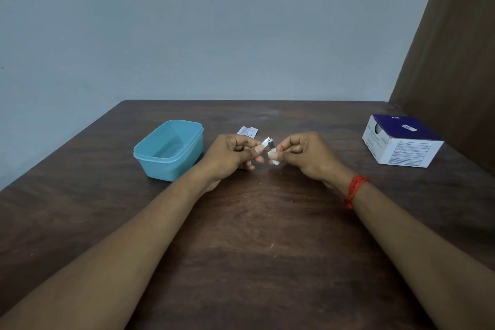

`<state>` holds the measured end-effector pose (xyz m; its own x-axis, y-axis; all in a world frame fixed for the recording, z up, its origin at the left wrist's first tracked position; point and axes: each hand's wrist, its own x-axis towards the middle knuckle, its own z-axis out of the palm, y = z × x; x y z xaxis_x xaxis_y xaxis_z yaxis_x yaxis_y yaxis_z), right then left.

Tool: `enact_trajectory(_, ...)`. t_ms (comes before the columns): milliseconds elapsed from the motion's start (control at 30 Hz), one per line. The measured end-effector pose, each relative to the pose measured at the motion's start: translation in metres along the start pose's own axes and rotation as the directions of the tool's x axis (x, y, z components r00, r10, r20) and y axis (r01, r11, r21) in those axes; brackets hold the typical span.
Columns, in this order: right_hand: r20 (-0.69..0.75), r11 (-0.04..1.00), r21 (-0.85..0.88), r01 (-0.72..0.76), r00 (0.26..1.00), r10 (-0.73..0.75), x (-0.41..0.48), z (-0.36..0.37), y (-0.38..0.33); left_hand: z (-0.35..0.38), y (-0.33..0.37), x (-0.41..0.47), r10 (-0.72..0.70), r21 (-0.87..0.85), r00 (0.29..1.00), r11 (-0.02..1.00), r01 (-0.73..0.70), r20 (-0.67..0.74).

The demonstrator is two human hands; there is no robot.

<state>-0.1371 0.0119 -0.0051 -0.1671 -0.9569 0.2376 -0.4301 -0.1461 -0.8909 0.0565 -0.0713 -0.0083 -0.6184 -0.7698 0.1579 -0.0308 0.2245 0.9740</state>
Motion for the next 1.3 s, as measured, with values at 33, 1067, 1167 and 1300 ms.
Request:
enact_trajectory(33,-0.002,1.000,-0.005,0.005,1.000,-0.005,0.000,0.000,0.000,0.001,0.001,0.000,0.001,0.004,1.000,1.000,-0.001,0.000)
enact_trajectory(1067,0.040,0.949,-0.225,0.223,0.975,-0.219,0.000,-0.024,-0.029,-0.011,0.013,-0.002,-0.160,-0.129,0.965,0.973,0.189,0.209)
enact_trajectory(1167,0.060,0.873,-0.365,0.325,0.943,-0.326,-0.002,-0.025,-0.034,-0.013,0.013,-0.002,-0.191,-0.165,0.948,0.957,0.237,0.253)
enact_trajectory(1300,0.007,0.923,-0.263,0.280,0.957,-0.289,0.000,-0.025,-0.031,-0.014,0.009,-0.002,-0.162,-0.212,0.962,0.955,0.209,0.220)
